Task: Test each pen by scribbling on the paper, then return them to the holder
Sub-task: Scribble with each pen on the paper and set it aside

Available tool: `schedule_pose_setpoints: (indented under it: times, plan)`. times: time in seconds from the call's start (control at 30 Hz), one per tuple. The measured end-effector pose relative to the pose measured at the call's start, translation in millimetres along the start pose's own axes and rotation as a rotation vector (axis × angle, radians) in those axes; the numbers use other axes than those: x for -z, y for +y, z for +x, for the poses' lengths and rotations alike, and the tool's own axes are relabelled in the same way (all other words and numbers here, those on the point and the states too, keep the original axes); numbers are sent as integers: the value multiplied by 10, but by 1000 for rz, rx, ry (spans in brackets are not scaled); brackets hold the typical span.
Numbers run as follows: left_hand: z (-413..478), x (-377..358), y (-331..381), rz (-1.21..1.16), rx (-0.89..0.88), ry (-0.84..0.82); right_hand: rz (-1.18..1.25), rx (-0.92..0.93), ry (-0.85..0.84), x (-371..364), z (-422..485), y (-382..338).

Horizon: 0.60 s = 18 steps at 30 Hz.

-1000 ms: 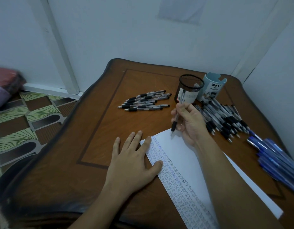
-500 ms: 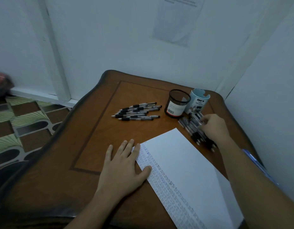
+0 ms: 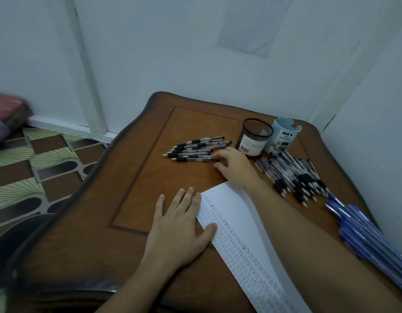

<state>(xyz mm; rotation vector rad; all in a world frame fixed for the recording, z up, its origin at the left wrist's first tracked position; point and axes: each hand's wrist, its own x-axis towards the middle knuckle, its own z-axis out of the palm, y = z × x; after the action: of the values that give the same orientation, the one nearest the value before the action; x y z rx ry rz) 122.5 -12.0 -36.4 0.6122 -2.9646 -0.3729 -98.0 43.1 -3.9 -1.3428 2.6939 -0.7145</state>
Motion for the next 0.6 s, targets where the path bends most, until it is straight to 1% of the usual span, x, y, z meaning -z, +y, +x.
schedule_pose_setpoints:
  times: [0.13, 0.3, 0.4, 0.47, 0.53, 0.6]
  plan:
    - [4, -4, -2, 14, -1, -7, 50, -65, -9, -57, 100, -41]
    - [9, -5, -2, 11, -3, -13, 5, -120, -144, 44, 141, -55]
    - [15, 3, 1, 6, 0, -17, 86, -206, -215, 123, 79, -3]
    - [16, 8, 1, 3, -1, -22, 146, -223, -217, 174, 20, 64]
    - [13, 11, 5, -5, 0, -17, 300, -251, -147, 232, -53, 101]
    - [13, 9, 8, -15, 3, -10, 617, -297, -46, 308, -129, 88]
